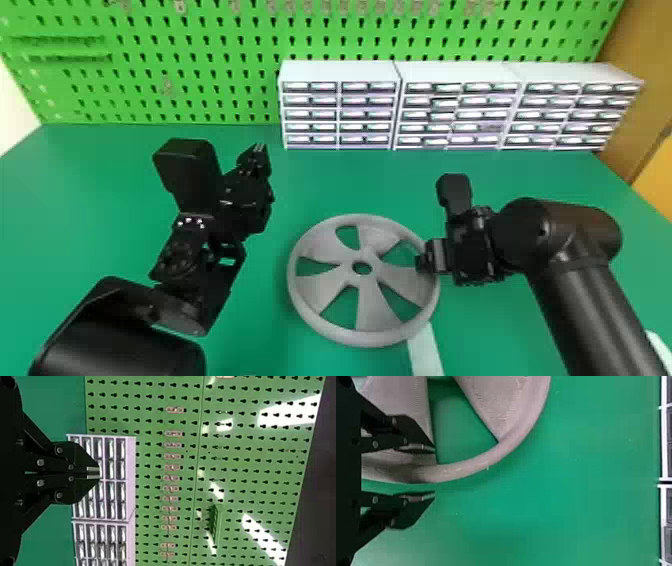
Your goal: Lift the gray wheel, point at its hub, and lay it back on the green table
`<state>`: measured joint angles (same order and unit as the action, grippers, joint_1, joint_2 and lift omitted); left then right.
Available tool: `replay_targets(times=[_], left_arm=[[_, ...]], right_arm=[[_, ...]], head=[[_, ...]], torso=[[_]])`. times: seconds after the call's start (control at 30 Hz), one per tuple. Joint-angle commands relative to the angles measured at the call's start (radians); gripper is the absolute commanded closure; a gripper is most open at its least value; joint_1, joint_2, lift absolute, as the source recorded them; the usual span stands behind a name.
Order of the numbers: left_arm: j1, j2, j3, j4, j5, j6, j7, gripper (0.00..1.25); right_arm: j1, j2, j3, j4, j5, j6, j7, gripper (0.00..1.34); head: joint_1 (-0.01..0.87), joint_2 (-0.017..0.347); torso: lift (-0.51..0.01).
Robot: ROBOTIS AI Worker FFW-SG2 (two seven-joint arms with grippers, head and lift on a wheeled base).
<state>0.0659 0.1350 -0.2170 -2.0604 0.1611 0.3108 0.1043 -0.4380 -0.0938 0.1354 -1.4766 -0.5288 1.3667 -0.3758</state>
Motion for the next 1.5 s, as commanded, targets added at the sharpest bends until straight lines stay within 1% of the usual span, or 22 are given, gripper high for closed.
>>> replay_targets(times=[0.0, 0.13, 0.17, 0.2, 0.3, 0.63, 0.83, 1.0, 1.1, 1.17, 1.2, 1.27, 1.47], left_arm=[[0.0, 0.0, -0.001, 0.002, 0.0, 0.001, 0.0, 1.2], [0.0, 0.0, -0.001, 0.002, 0.0, 0.001, 0.0, 1.2], [0.0, 0.0, -0.001, 0.002, 0.0, -0.001, 0.0, 1.2], [0.0, 0.0, -0.001, 0.002, 0.0, -0.001, 0.0, 1.2], [-0.001, 0.0, -0.002, 0.002, 0.0, 0.001, 0.0, 1.2], [-0.003, 0.0, -0.002, 0.003, 0.0, -0.001, 0.0, 1.2], [-0.001, 0.0, -0.002, 0.003, 0.002, -0.001, 0.0, 1.2], [0.0, 0.0, -0.001, 0.003, 0.002, -0.001, 0.0, 1.2], [0.0, 0.0, -0.001, 0.005, 0.002, -0.001, 0.0, 1.2], [0.002, 0.0, -0.001, 0.005, 0.002, -0.001, 0.0, 1.2], [0.002, 0.0, 0.001, 0.005, 0.002, -0.001, 0.0, 1.2], [0.003, 0.0, 0.002, 0.005, 0.002, -0.001, 0.0, 1.2], [0.006, -0.002, 0.01, 0.006, -0.003, -0.001, 0.002, 1.2]], right_arm=[[-0.001, -0.001, 0.0, -0.001, -0.005, -0.001, 0.0, 0.42], [-0.002, -0.001, 0.001, -0.002, -0.008, -0.001, 0.0, 0.11], [-0.002, -0.001, 0.001, -0.002, -0.01, -0.001, 0.0, 0.07], [-0.002, -0.003, 0.001, -0.002, -0.01, -0.001, 0.0, 0.06], [-0.002, -0.004, 0.003, -0.002, -0.01, -0.001, 0.0, 0.1], [0.004, -0.009, 0.0, -0.005, -0.014, -0.008, 0.0, 0.1], [0.042, -0.018, -0.008, -0.083, -0.014, -0.092, 0.0, 0.1], [0.064, -0.038, -0.01, -0.151, -0.013, -0.179, 0.005, 0.1], [0.091, -0.064, 0.009, -0.2, -0.013, -0.299, 0.031, 0.1], [0.113, -0.075, 0.013, -0.226, -0.01, -0.371, 0.037, 0.1], [0.127, -0.08, 0.013, -0.246, 0.0, -0.413, 0.04, 0.1], [0.147, -0.08, 0.012, -0.272, 0.027, -0.469, 0.058, 0.1], [0.208, -0.053, -0.022, -0.341, 0.173, -0.629, 0.152, 0.11]], head=[[0.692, 0.048], [0.692, 0.048], [0.692, 0.048], [0.692, 0.048], [0.692, 0.048], [0.692, 0.048], [0.692, 0.048], [0.692, 0.048], [0.692, 0.048], [0.692, 0.048], [0.692, 0.048], [0.692, 0.048], [0.692, 0.048]], torso=[[-0.093], [-0.093], [-0.093], [-0.093], [-0.093], [-0.093], [-0.093], [-0.093], [-0.093], [-0.093], [-0.093], [-0.093], [-0.093]])
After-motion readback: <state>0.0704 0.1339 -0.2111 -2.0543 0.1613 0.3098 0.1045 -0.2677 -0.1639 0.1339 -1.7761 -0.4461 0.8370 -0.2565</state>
